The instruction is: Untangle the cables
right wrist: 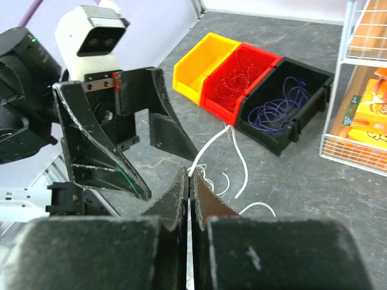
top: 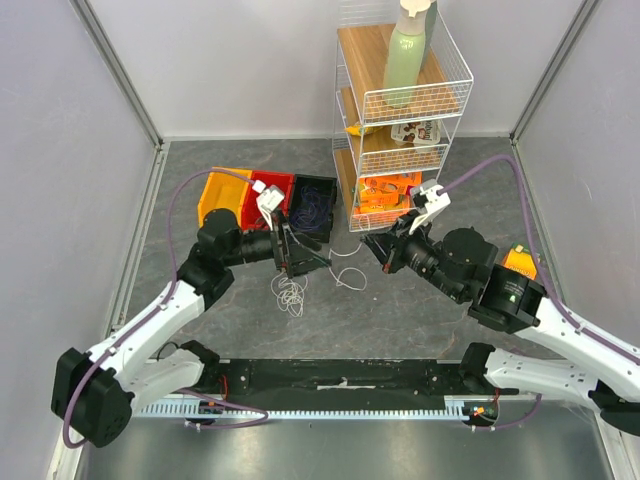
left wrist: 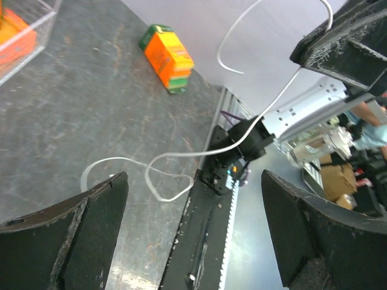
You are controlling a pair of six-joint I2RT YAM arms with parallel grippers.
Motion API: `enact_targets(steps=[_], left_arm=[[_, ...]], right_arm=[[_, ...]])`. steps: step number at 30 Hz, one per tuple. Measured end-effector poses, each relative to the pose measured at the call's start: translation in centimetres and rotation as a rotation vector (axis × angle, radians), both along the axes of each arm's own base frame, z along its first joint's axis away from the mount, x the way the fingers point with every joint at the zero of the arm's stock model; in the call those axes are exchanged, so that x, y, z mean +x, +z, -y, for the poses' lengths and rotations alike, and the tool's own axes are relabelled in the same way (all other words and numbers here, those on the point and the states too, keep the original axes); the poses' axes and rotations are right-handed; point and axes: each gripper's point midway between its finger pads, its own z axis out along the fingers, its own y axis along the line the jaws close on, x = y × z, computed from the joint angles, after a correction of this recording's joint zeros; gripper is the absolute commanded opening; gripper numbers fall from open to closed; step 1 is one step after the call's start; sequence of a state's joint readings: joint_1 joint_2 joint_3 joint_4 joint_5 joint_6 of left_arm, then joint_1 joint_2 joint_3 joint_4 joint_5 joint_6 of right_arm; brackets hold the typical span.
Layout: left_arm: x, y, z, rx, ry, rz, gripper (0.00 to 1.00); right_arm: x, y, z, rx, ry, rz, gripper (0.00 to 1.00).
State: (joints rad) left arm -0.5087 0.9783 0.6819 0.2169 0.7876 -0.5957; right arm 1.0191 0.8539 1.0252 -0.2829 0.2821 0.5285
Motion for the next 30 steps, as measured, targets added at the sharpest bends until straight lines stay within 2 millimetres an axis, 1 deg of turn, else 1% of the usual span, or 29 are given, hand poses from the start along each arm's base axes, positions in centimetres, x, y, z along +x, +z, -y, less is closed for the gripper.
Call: enact_targets(steps=[2,4,6,9,10,12,14,17,18,19,22,23,25,27,28,30], left_arm=[[-0.7,-0.1,0.9,-0.005,-0.050,0.000,0.91],[-1.6,-0.1,1.7,-0.006,-0.094,0.004,0.84],[-2.0,0.1,2.2,-0.002,-0.110,0.015,0.76],[-1.5,0.2,2.7,0.027,-0.087,0.035,0.73],[-1.3,0.2,2.7,0.037,-0.074,0.042,0.70],[-0.9,-0.1,2.7,0.063,-0.045,0.054,0.59],[-0.5,-0.8,2.7,0.096,-0.015,0.056,0.54],[-0.2,-1.8,2.5,0.142,0.023,0.055,0.42],[-0.1,-2.0,2.4,0.154,0.035,0.056,0.42],[0.0,-2.1,2.1,0.165,0.055,0.062,0.46],[-0.3,-1.5,0.9,0.154,0.110,0.108,0.73],[-0.5,-1.2,0.2,0.145,0.132,0.132,0.78],[-1.1,-0.8,-1.0,0.123,0.174,0.175,0.80],[-1.1,-0.6,-1.6,0.115,0.205,0.189,0.81],[-1.0,-0.4,-1.6,0.112,0.213,0.194,0.81],[-0.4,-1.0,-1.4,0.128,0.228,0.181,0.79]], right_arm=[[-0.3,-0.1,-0.5,0.004,0.028,-0.007,0.00],[-0.6,-0.1,-0.8,0.008,0.049,-0.010,0.00],[-0.8,0.0,-1.1,0.014,0.067,-0.012,0.00],[-1.0,0.2,-1.4,0.023,0.085,-0.012,0.00],[-1.1,0.3,-1.5,0.027,0.092,-0.011,0.00],[-1.2,0.4,-1.6,0.032,0.100,-0.009,0.00],[-1.2,0.5,-1.6,0.037,0.104,-0.007,0.00],[-1.3,0.5,-1.7,0.038,0.108,-0.007,0.00],[-1.3,0.5,-1.7,0.037,0.108,-0.007,0.00],[-1.3,0.6,-1.7,0.038,0.108,-0.007,0.00],[-1.3,0.6,-1.6,0.040,0.107,-0.007,0.00],[-1.3,0.6,-1.6,0.041,0.107,-0.008,0.00],[-1.3,0.6,-1.6,0.042,0.107,-0.009,0.00],[-1.3,0.6,-1.6,0.043,0.108,-0.010,0.00],[-1.3,0.6,-1.7,0.043,0.108,-0.010,0.00],[-1.3,0.6,-1.8,0.042,0.110,-0.011,0.00]])
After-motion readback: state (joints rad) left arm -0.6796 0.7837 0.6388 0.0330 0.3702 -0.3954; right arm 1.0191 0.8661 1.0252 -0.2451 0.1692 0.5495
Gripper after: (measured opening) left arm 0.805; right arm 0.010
